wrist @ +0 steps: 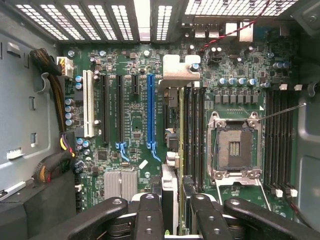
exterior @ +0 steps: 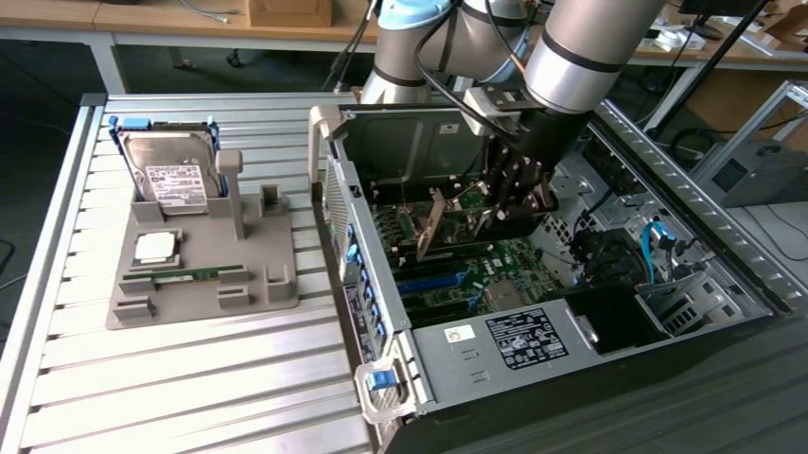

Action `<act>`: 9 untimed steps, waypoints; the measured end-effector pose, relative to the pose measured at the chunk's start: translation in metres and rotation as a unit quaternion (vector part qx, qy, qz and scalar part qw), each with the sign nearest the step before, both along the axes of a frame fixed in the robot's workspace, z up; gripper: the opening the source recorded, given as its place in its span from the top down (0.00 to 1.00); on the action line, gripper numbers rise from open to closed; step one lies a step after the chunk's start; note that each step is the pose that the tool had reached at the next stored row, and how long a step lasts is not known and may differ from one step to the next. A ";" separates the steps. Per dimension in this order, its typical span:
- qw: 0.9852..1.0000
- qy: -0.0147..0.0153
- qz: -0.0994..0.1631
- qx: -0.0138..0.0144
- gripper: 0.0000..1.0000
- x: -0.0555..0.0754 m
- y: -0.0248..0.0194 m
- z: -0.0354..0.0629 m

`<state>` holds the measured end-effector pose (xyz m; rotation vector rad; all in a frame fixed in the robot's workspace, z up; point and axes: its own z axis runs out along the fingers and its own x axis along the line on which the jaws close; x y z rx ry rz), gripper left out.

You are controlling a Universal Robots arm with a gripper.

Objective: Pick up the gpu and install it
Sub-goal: 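Insert the gpu into the slot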

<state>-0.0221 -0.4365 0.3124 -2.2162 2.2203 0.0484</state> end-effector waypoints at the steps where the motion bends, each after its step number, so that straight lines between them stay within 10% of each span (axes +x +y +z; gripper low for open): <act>1: 1.000 0.000 0.000 0.000 0.73 0.000 -0.0001 -0.0002; 9: 1.000 0.000 0.000 0.000 0.73 0.000 -0.0015 -0.0019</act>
